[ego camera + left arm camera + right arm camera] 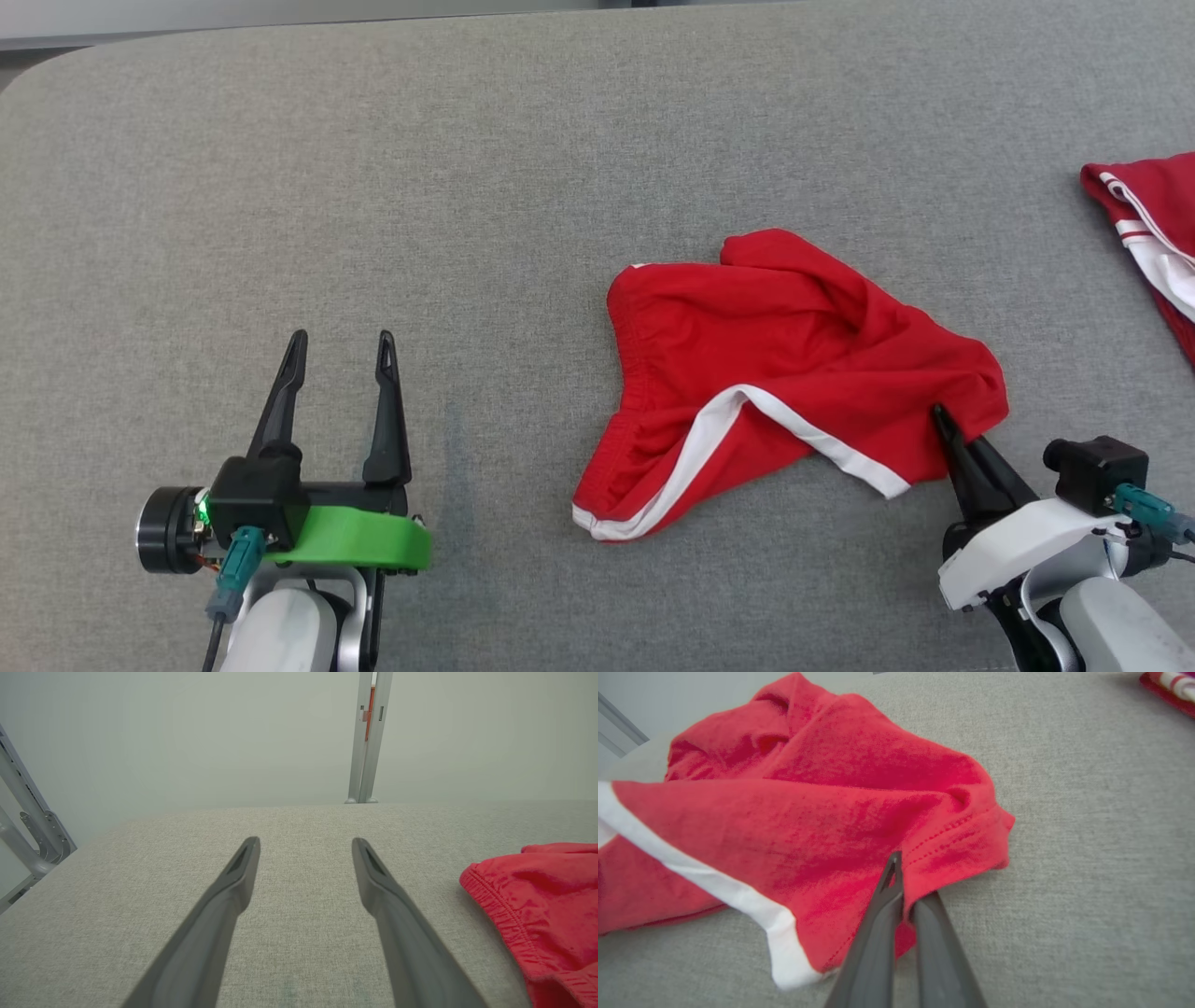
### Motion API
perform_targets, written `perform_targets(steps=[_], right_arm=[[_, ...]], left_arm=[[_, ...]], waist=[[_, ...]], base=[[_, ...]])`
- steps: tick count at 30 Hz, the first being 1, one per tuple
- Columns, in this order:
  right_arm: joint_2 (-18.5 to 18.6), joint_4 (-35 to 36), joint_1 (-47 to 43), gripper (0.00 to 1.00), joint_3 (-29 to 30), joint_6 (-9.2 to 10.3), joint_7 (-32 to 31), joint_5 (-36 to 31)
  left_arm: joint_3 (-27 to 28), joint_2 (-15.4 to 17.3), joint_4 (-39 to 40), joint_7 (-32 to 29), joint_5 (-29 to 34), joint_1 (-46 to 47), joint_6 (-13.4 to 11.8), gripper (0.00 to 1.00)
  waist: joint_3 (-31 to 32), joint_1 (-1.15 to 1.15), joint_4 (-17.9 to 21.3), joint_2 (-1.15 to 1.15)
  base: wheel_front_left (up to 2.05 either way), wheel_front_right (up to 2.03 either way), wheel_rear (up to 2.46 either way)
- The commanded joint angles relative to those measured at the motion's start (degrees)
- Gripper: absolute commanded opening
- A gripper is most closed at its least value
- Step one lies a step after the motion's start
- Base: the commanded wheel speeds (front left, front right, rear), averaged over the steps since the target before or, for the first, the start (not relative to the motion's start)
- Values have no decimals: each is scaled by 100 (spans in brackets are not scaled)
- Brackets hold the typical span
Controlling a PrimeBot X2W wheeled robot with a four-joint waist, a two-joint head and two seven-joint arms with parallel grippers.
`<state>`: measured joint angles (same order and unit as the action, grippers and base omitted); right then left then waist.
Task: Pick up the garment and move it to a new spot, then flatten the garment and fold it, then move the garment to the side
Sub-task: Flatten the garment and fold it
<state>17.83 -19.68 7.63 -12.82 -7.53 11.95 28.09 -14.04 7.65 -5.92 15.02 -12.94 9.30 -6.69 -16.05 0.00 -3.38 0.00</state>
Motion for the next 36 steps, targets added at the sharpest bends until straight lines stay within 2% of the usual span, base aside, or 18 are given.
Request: perform_targets(steps=[1,5,10,15,21,27,28,29,30,36], right_arm=[[70,148,-32,0,-5,9,69,22],[174,734,-189,0,69,9,-6,-14],[149,1500,-115,0,220,8,-433,-36],[125,1832,304,0,195,8,-788,-16],[145,1445,1076,0,72,8,-1003,122],[193,529,1866,0,-158,8,-909,332],[186,351,1966,19,-218,8,-875,386],[202,202,2024,44,-259,8,-867,400],[219,44,2085,100,-306,8,-821,430],[370,-386,2034,100,-576,8,-367,530]], left_arm=[[23,-17,4,15,68,72,13,100],[64,-39,31,15,89,-11,21,100],[80,-68,42,16,126,-11,53,100],[48,-121,40,16,159,124,114,100],[-4,-215,-7,16,194,257,183,100],[-70,-306,-51,10,231,407,253,100],[-67,-322,-57,10,232,426,261,100],[-63,-332,-61,10,236,434,265,100],[-62,-344,-64,10,244,441,273,100],[1,-384,-101,10,282,410,281,100]], waist=[[24,0,-2,0],[62,0,40,0],[46,0,67,0],[-47,0,-12,0],[-231,0,-213,0],[-445,0,-434,0],[-460,0,-455,0],[-467,0,-467,0],[-474,0,-481,0],[-406,0,-408,0]], base=[[0,0,0],[0,0,0],[0,0,0],[0,0,0],[0,0,0],[0,0,0],[0,0,0],[0,0,0],[0,0,0],[0,0,0]])
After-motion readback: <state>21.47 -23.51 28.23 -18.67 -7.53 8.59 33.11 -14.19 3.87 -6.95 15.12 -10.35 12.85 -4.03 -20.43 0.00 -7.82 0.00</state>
